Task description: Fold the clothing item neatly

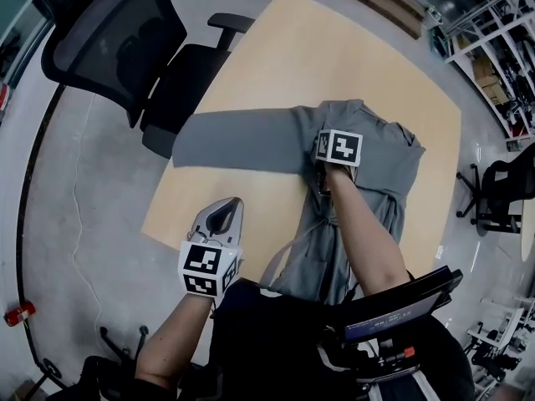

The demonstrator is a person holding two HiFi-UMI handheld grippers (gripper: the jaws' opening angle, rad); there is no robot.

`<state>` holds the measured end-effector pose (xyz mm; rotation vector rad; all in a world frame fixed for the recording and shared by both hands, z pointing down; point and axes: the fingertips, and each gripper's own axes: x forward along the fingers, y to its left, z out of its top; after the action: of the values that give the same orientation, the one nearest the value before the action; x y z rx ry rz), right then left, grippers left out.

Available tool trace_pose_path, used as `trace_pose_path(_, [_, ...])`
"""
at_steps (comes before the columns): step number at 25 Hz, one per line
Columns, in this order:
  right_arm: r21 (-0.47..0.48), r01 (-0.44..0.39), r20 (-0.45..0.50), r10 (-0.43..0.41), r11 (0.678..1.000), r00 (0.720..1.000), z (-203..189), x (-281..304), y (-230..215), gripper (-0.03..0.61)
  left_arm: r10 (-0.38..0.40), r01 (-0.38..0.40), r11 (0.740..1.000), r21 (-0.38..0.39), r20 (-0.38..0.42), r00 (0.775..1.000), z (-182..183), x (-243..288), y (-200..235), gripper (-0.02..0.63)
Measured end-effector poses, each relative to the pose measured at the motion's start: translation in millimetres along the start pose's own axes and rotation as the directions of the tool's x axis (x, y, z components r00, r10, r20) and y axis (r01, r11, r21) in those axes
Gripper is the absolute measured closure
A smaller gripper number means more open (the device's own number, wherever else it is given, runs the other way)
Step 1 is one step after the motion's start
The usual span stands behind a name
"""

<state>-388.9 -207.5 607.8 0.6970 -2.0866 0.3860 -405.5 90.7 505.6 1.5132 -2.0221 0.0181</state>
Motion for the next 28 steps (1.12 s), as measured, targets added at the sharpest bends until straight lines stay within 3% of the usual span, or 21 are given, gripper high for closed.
trace_pose_path(5, [-0.016,-0.102,0.108,0.103,0.995,0.989,17,-17,25,0.552,0.0,0.0,1.0,-0.008,-0.001,1.0,-5,3,11,0.614])
trace_pose_path(9, [-0.063,-0.147,0.116,0.154,0.987,0.981,26,-13,48,0.552,0.004,-0.004,1.0,-0.003,0.006,1.0,-1,3,11,0.614])
trace_pose_path(12, [-0.049,-0.1,0.095,0.104,0.994,0.99,22,-10,41,0.551,0.018,-0.018,1.0,-0.005,0.01,1.0,2,-3,13,0.614])
trace_pose_path(15, [0.024,-0.033,0.139,0.029,0.999,0.99,27,-23,20,0.551,0.036,-0.036,0.999,-0.008,0.014,0.999,1,-6,20,0.614])
trace_pose_path(18, [0.091,-0.035,0.209,0.016,0.995,0.978,33,-42,6,0.551,0.046,-0.046,0.999,-0.019,0.014,0.999,-2,-7,23,0.614])
trace_pose_path(21, [0.085,-0.062,0.248,0.039,0.994,0.968,44,-54,7,0.551,0.041,-0.04,0.999,-0.02,0.02,0.999,0,-5,16,0.614])
trace_pose_path(28, [-0.015,-0.152,0.159,0.152,0.988,0.975,29,-10,50,0.551,0.061,-0.061,0.998,-0.007,0.021,0.998,2,-11,12,0.614])
